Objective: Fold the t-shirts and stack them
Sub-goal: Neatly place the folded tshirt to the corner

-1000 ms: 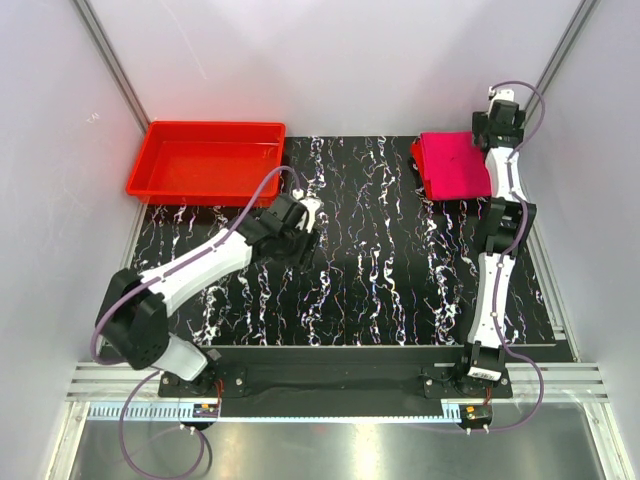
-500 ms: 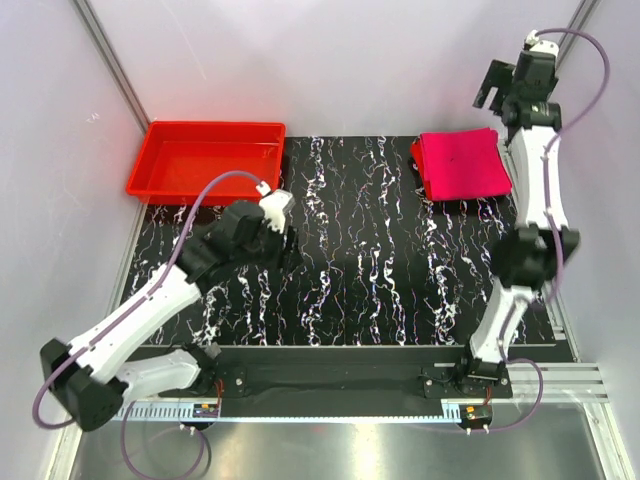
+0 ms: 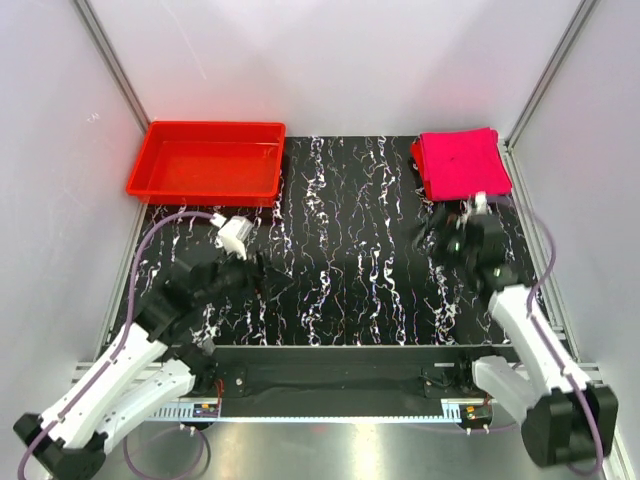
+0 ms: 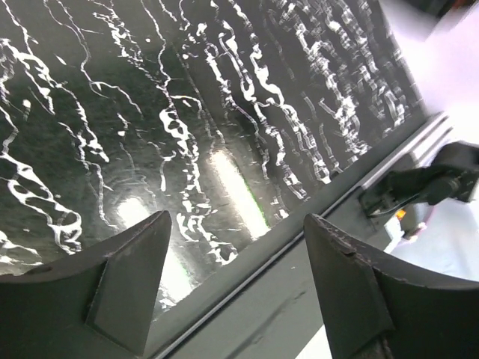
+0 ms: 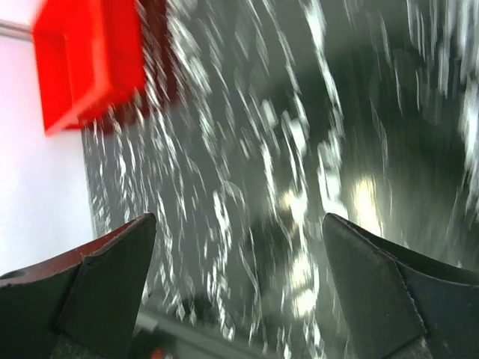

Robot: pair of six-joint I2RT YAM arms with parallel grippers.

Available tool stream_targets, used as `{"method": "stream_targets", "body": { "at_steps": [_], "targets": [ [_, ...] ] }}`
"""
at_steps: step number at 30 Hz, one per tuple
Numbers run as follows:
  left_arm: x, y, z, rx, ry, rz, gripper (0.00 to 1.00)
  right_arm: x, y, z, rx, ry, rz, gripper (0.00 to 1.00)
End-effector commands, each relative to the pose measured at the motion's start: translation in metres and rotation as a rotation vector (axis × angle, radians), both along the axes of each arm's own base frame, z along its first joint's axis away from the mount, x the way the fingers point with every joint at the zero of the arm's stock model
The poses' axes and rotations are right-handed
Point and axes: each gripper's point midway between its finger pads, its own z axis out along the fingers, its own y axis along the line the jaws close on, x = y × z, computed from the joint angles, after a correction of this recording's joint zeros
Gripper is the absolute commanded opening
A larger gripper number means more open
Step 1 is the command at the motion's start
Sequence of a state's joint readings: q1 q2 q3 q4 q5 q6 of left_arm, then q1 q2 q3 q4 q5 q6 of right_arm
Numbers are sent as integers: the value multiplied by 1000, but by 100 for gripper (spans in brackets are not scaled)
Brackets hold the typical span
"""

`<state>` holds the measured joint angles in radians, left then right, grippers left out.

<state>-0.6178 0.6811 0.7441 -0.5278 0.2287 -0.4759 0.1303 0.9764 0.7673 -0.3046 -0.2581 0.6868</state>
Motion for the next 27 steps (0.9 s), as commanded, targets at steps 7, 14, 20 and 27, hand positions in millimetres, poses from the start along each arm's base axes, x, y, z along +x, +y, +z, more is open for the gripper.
{"method": "stream_targets", "body": {
  "at_steps": [7, 14, 20, 27],
  "targets": [
    [-8, -12, -7, -400, 74, 62, 80, -74, 25, -54, 343, 34, -30, 100],
    [-14, -8, -42, -667, 201, 166, 81, -118, 32, -111, 443, 150, 1, 100],
    [-16, -1, -83, -843, 266, 224, 81, -141, 28, -136, 443, 218, -19, 100],
    [-30, -10, -64, -858, 214, 85, 81, -161, 34, -156, 375, 322, 71, 100]
  ]
}}
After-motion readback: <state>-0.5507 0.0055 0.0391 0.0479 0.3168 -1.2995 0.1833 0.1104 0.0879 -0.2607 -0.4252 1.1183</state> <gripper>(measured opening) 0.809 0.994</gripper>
